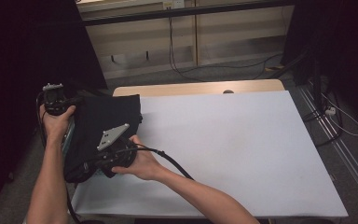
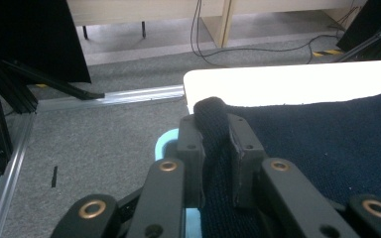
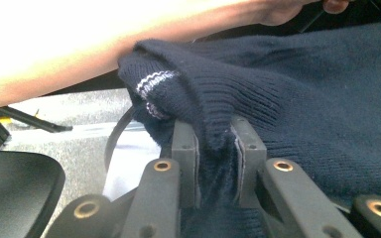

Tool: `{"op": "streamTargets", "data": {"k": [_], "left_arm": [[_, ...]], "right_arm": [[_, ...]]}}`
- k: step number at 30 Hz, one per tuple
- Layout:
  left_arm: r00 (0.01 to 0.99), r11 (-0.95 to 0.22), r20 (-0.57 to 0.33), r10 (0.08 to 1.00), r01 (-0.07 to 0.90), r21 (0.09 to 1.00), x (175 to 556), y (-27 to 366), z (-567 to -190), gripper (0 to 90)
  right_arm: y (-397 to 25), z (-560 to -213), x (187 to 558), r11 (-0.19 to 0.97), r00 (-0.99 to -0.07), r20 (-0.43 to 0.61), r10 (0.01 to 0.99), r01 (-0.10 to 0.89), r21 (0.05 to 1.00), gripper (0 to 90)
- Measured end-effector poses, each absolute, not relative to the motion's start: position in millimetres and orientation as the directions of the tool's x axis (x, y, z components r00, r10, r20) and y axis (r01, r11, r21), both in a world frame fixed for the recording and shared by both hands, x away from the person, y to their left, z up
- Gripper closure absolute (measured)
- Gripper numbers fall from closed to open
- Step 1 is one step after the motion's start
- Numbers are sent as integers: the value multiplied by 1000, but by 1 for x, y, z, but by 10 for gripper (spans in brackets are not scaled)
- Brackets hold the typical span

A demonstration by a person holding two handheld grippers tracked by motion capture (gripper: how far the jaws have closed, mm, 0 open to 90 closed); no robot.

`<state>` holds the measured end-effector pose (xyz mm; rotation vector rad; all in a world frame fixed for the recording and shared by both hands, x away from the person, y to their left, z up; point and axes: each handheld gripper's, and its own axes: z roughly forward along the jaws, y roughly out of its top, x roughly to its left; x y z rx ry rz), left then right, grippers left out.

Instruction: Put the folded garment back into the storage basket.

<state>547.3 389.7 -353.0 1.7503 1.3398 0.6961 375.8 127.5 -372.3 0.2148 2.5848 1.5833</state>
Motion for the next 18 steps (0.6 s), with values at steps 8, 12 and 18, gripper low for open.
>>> {"op": "streamTargets", "data": {"k": [8,12,18], "left_arm": [[274,-98,-56,960,518,850,548,395,-355,792],[262,-82,-61,963,500,862,548,399,-351,792],[260,-81,-64,963,510,856,549,403,-351,792]], "right_arm": [[138,-367,382,439,-982,-14,186,70,896,764],[142,-361,383,436,-982,-21,187,64,897,764],[145,-365,384,437,-983,-12,184,71,897,764]]}}
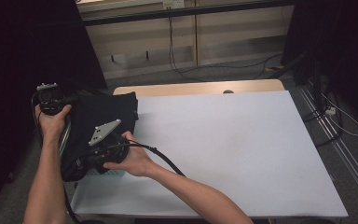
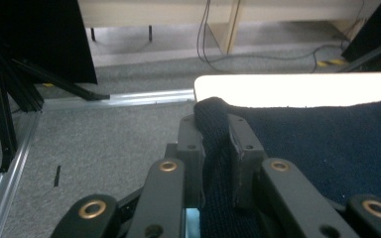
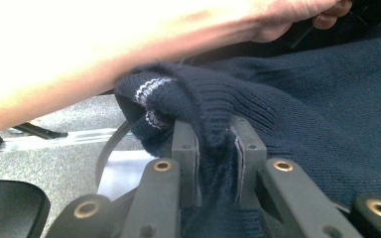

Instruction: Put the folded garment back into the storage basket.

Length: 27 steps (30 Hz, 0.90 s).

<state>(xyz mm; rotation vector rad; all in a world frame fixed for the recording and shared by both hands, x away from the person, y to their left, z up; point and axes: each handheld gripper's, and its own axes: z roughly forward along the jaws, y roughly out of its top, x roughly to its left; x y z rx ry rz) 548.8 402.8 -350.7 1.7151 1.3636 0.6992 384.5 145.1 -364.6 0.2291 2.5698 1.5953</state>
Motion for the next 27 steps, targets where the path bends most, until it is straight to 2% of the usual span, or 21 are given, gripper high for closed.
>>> {"op": "streamTargets", "data": {"k": [27], "left_arm": [[266,-173,29,963,537,826,562,394,-365,787]], "right_arm": [[163,-386,390,437,-981,24,190,107,893,762]]}}
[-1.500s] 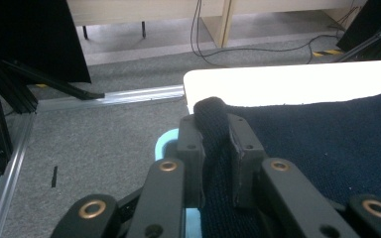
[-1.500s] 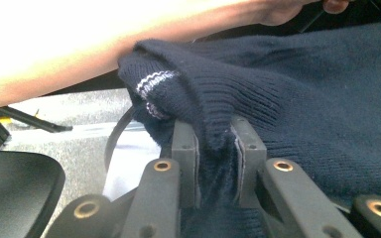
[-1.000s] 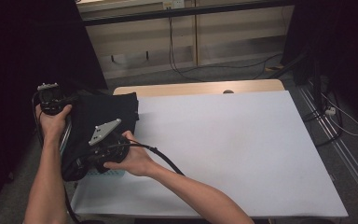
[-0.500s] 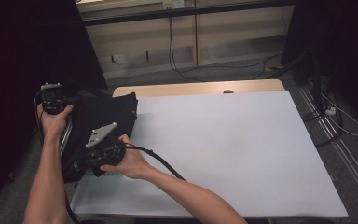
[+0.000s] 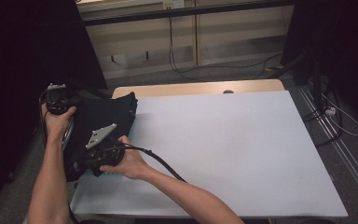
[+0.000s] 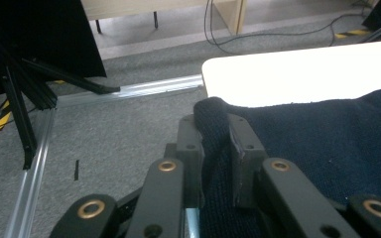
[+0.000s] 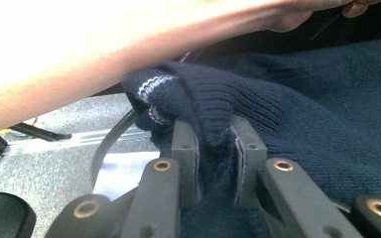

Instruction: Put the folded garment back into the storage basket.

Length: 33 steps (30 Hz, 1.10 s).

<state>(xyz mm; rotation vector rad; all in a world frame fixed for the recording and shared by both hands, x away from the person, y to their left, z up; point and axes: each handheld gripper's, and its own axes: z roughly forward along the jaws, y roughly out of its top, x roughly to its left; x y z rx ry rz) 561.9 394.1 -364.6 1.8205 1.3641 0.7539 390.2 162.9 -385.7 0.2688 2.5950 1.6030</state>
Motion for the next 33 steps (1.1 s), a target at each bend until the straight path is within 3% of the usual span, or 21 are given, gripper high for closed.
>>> {"op": "streamTargets", "data": {"k": [33], "left_arm": [[295,-231,67,953,569,789,557,396,-372,769]], "right_arm": [[163,-394,393,479,-978,-1,207,100,872,752]]}}
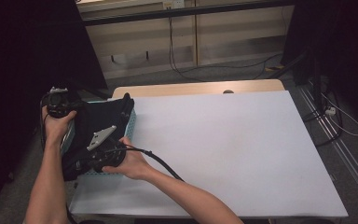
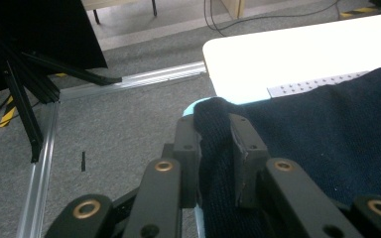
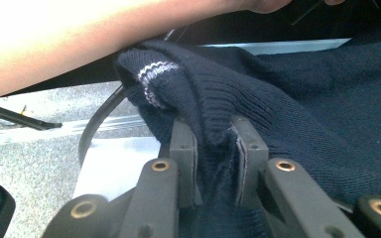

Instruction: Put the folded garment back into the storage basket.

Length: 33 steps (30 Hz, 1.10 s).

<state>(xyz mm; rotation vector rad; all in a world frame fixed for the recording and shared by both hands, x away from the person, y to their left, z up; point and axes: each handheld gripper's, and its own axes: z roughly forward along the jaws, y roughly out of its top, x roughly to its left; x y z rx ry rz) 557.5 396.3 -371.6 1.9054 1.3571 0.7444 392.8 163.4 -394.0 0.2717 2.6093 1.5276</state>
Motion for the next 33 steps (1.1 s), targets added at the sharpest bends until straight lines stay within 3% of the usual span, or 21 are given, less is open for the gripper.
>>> {"op": "streamTargets", "data": {"k": [13,19,26,30,33], "left_arm": [[279,-204,45,959,571,795,569,387,-379,730],[263,-178,32,964,551,815,563,391,-372,532],[262,-170,27,965,541,823,555,394,-367,423],[265,-199,60,962,534,822,545,390,-369,293],[269,-204,66,961,527,825,541,391,-369,263]], "right_arm": [[160,-402,403,483,-972,13,237,129,866,749],[159,-405,406,483,-972,12,234,126,866,749],[157,-408,409,510,-972,-14,234,111,853,748],[156,-413,409,545,-975,-39,217,88,834,747],[155,-415,409,553,-975,-41,219,89,829,746]]}}
